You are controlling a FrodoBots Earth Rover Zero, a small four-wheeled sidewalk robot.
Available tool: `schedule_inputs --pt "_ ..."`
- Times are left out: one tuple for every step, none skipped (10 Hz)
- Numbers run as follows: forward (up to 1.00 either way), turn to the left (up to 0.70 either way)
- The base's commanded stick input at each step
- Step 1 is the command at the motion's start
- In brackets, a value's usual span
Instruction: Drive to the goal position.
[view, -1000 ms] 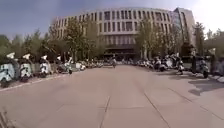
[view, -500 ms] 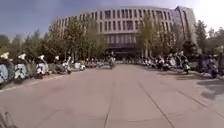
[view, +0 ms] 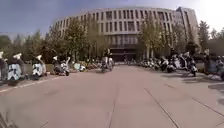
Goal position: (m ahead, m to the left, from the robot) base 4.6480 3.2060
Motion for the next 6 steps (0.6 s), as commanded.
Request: schedule_inputs --pt "1.00 -0.40" --pt "1.00 -0.40" --pt "1.00 -0.30" --pt "1.00 -0.05" --pt "1.00 0.00" --pt "1.00 0.00"
